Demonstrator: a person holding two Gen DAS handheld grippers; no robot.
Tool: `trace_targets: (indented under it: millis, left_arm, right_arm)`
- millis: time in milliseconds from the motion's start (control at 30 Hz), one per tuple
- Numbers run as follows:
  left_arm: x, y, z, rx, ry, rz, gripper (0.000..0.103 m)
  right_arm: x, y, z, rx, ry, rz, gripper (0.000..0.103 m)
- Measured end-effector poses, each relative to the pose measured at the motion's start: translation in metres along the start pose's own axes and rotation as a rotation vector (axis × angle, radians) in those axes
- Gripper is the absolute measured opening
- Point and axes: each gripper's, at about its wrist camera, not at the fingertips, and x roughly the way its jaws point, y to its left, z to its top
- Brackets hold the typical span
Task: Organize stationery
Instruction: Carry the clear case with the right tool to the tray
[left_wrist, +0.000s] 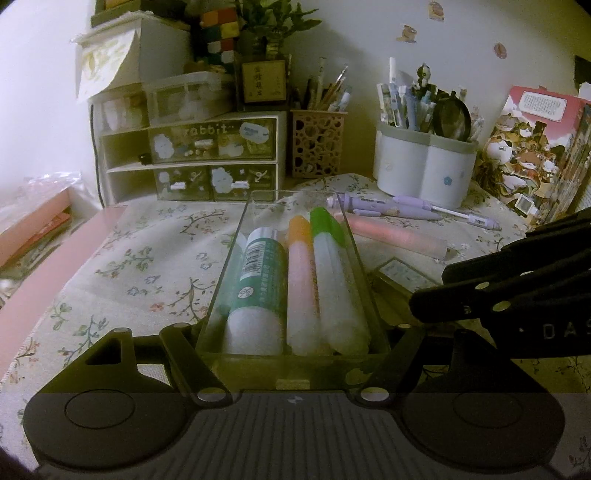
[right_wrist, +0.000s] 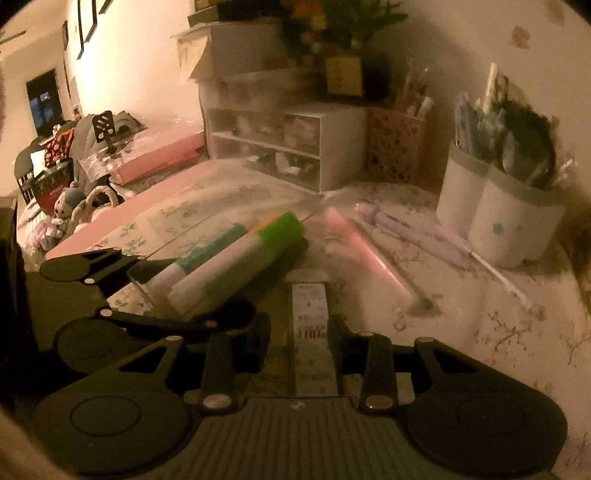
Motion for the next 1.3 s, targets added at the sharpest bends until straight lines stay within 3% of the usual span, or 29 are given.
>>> trace_targets:
  millis: [200, 300, 367, 600, 900, 1200, 1300]
  left_arm:
    - [0.000, 0.000, -0.001, 0.001, -0.002, -0.002, 0.073]
    - [0.000, 0.000, -0.001, 0.000, -0.002, -0.002, 0.073]
    - [0.000, 0.000, -0.001, 0.001, -0.002, -0.002, 0.073]
    - [-0.001, 0.000, -0.001, 0.001, -0.002, -0.002, 0.073]
    - [-0.001, 0.000, -0.001, 0.003, -0.002, -0.002, 0.073]
    - [-0.001, 0.000, -0.001, 0.003, -0.002, -0.002, 0.073]
    - [-0.001, 0.000, -0.001, 0.003, -0.002, -0.002, 0.073]
  right_arm:
    - [0.007, -0.003, 0.000, -0.062, 0.045, 0.003, 0.038]
    - [0.007, -0.008, 0.002, -0.038, 0.046, 0.022, 0.026]
    - [0.007, -0.016, 0.004, 0.023, 0.045, 0.021, 0.012]
    - [0.011, -0.040, 0.006, 0.202, 0.075, 0.069, 0.011]
    - [0.023, -0.042, 0.031, 0.159, 0.125, 0.080, 0.012]
    - [0.034, -0.050, 0.043, 0.217, 0.166, 0.065, 0.011]
    - [0.025, -0.057, 0.044, 0.279, 0.141, 0.056, 0.011]
